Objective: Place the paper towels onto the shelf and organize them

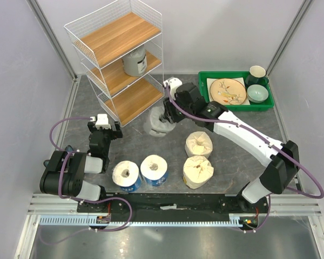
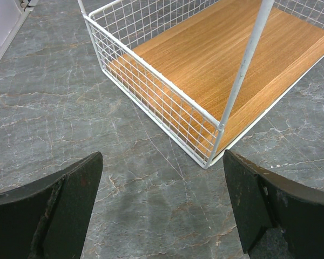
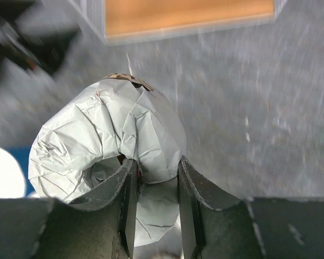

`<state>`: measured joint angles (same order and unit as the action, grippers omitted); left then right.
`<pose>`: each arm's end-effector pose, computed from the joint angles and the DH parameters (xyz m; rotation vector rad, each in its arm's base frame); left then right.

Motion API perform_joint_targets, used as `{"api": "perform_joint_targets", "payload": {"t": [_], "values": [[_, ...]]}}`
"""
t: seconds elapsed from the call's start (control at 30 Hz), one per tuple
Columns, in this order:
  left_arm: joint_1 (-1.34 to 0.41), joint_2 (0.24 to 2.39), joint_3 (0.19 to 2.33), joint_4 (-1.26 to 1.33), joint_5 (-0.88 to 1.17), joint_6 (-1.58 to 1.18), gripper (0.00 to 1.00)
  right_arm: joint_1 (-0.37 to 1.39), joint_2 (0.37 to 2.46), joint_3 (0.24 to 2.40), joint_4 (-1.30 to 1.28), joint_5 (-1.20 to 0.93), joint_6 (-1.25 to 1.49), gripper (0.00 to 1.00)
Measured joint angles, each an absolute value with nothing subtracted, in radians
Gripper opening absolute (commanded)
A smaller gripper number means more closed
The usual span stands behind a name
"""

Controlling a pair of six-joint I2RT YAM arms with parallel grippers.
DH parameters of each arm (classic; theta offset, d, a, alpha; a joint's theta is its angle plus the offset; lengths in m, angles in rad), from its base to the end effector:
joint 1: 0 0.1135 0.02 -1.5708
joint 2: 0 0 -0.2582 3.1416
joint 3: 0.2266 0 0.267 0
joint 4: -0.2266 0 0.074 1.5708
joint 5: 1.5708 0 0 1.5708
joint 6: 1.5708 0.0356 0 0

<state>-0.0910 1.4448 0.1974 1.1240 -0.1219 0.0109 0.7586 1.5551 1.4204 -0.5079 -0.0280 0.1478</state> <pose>0.2350 -0.0171 0.1286 -0.0049 1.6935 0.0433 0.2675 0.2549 0.3305 -0.6962 2.1556 0.5250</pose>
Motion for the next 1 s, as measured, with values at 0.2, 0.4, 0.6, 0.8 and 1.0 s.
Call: {"api": "perform_joint_targets", "payload": {"t": [0.2,0.4,0.6,0.8,1.0], "values": [[-0.091,1.445,0.197,1.124,-0.122,0.011,0.99,0.759,1.628,1.601,-0.375,0.005,0.266,0.19],[-0.091,1.445,0.197,1.124,-0.122,0.011,1.0,0.759,1.729,1.735,-0.286,0.019,0.364,0.19],[-0.091,1.445,0.197,1.124,-0.122,0.011,1.0,0.759,1.851,1.854,-0.226,0.02,0.439,0.18],[-0.091,1.445,0.197,1.124,-0.122,0.011,1.0,0.762,1.882,1.858,-0.182,0.019,0.487,0.18],[-0.091,1.445,0.197,1.124,-0.122,0.011,1.0,0.767,1.884,1.876,-0.131,0.022,0.503,0.18]]}}
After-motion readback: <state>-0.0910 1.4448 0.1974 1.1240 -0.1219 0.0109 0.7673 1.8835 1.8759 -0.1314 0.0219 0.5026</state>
